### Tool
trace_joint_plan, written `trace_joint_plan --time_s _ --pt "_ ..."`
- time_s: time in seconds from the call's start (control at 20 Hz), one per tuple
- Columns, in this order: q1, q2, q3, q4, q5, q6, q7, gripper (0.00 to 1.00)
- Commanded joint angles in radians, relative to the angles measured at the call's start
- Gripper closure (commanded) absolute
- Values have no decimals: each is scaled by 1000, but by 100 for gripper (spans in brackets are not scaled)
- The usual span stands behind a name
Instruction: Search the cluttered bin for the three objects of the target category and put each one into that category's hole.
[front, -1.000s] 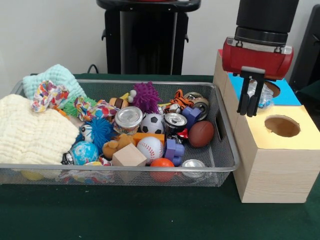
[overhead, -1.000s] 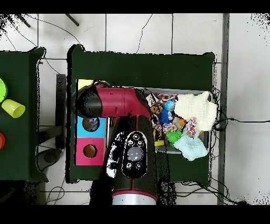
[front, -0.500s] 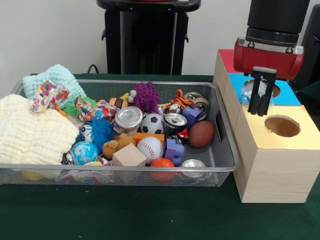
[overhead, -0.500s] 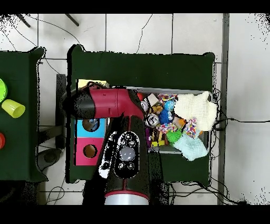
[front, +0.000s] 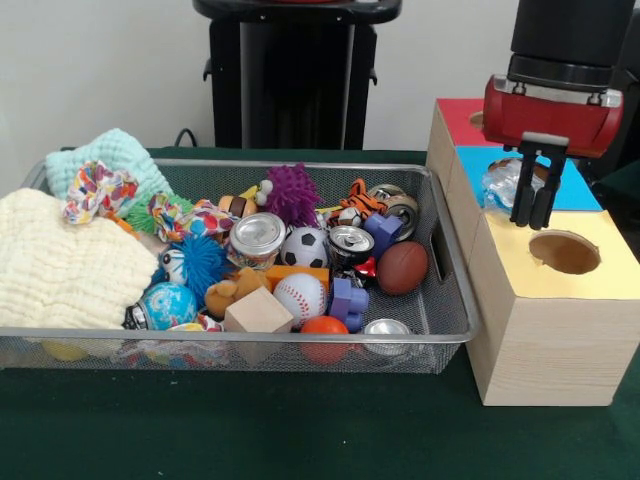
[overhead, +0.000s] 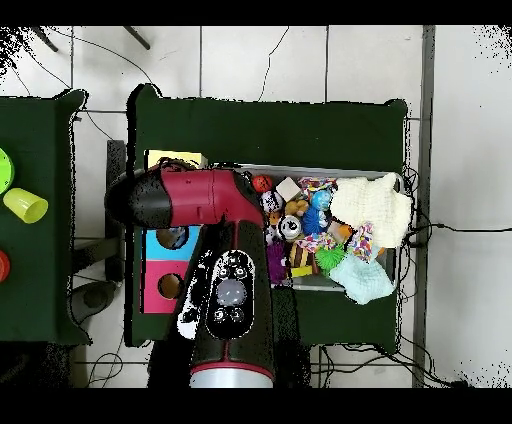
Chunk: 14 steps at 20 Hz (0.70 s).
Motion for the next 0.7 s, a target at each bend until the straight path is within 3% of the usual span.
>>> trace_joint_plan --time_s 0.05,0.7 --pt "-36 49 51 135 -9 -53 108 100" --pt "-58 96 57 148 -37 -125 76 100"
